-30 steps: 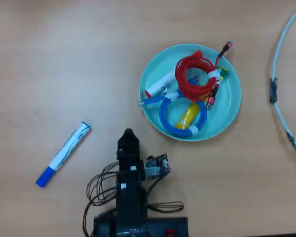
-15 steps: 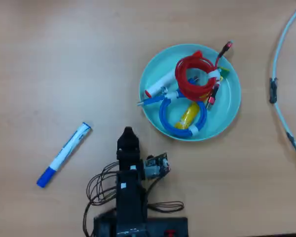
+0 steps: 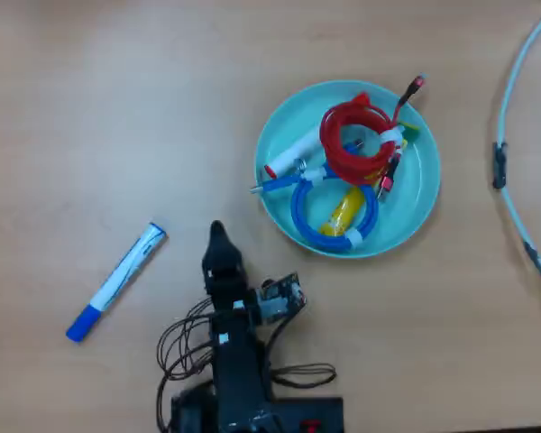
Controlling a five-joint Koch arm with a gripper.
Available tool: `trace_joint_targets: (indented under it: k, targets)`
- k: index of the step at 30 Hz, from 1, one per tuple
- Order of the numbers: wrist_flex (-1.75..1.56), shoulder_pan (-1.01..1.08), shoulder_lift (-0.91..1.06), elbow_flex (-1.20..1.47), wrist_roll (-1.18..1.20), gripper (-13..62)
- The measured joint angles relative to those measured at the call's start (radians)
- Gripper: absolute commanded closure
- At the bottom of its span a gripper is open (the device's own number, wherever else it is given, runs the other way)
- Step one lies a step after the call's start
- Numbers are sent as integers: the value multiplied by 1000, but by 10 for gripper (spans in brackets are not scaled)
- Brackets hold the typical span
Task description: Pick up the blue pen and put it in the green bowl
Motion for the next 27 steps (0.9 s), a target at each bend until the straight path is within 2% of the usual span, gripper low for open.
trace_joint_targets:
  k: [8,15,27]
  targets:
    - [433,-137,0,-225,-202,-85]
    - [810,-163,0,-399,-241,-84]
    - [1042,-402,0,-635,-318,-86]
